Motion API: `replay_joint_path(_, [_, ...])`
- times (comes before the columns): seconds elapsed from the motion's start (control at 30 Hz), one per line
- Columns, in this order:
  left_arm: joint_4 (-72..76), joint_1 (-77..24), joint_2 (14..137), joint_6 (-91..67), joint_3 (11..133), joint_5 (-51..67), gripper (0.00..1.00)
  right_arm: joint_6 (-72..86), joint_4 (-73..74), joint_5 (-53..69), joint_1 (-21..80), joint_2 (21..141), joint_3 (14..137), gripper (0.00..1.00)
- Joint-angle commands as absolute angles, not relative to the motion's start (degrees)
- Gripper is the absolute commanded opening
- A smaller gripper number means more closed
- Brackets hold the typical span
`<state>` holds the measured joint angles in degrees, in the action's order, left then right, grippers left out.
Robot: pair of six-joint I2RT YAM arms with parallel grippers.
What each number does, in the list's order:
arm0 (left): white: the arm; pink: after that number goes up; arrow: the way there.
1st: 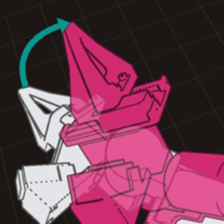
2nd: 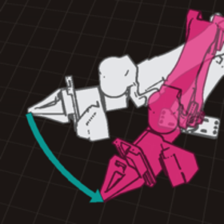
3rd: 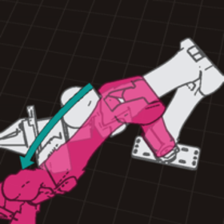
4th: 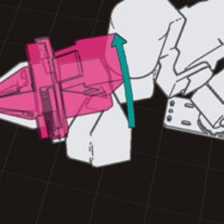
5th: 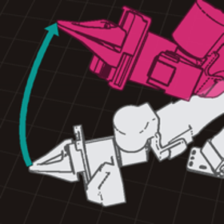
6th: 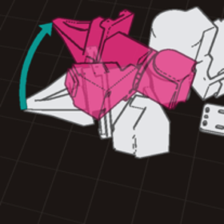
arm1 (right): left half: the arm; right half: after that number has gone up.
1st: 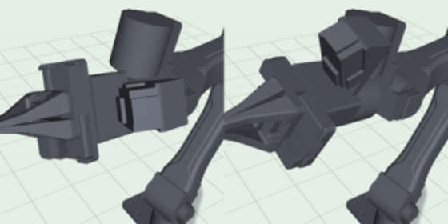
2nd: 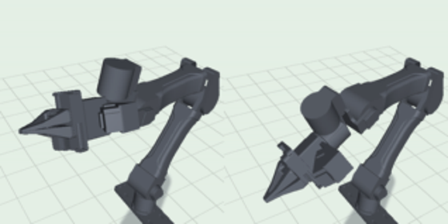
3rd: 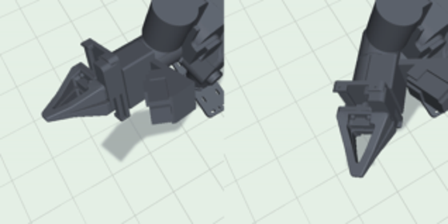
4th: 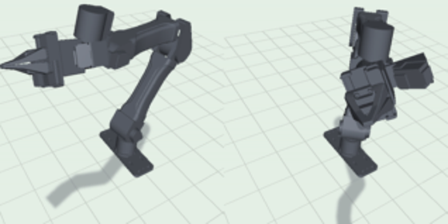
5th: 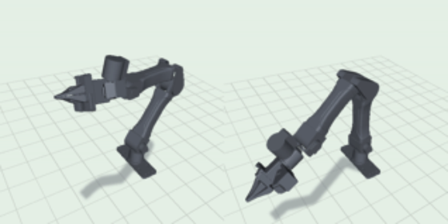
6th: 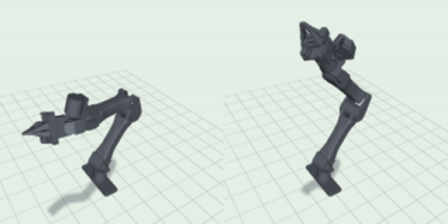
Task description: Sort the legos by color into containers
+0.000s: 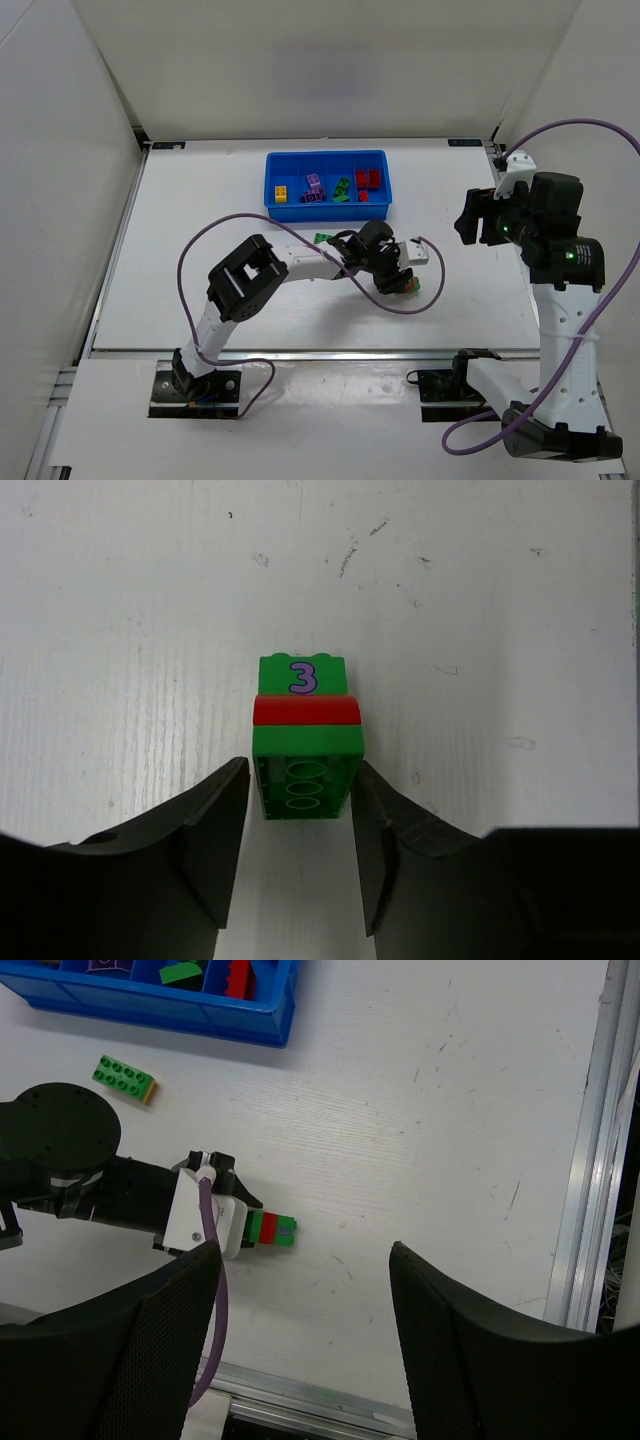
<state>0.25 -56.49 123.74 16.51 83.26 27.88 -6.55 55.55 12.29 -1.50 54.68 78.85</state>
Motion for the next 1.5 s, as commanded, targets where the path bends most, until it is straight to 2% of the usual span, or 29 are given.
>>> replay_joint_path(0.0, [0.4,-56.9,123.6,17.0,85.3,27.7,0.55,-7.1,54.4,12.0,-1.8,53.8,78.1,0.72])
replay_joint_path(0.13, [0.6,-56.1,123.1,15.9,85.0,27.4,0.44,-7.4,54.4,12.1,-1.7,53.8,78.0,0.72])
replay_joint_path(0.23, [1.7,-55.2,121.7,14.8,84.1,28.1,0.40,-8.0,54.2,12.4,-1.8,53.4,77.1,0.72])
replay_joint_path(0.37, [4.9,-52.4,116.7,13.1,78.3,30.5,0.31,-9.4,53.4,12.7,-1.8,53.3,75.8,0.72])
replay_joint_path(0.6, [7.6,-45.2,100.7,7.8,65.8,37.7,0.29,-14.2,49.1,17.5,-2.7,53.9,70.4,0.74])
replay_joint_path(0.77, [4.1,-40.0,86.3,7.6,59.9,48.9,0.29,-25.5,51.4,38.2,-4.5,60.8,70.9,0.75])
replay_joint_path(0.8, [2.7,-38.3,84.8,7.8,59.9,50.9,0.29,-27.8,52.5,46.8,-4.7,62.2,71.5,0.74])
replay_joint_path(0.93, [-2.3,-35.5,78.9,5.0,60.6,61.6,0.29,-37.5,58.3,67.6,-4.5,73.6,78.3,0.74])
replay_joint_path(1.13, [-6.4,-34.7,77.7,2.4,62.8,65.8,0.27,-50.3,67.9,72.2,1.6,83.2,89.6,0.71])
replay_joint_path(1.47, [-6.8,-34.2,81.0,1.8,66.5,66.5,0.27,-56.4,68.6,69.7,12.7,79.5,88.4,0.71])
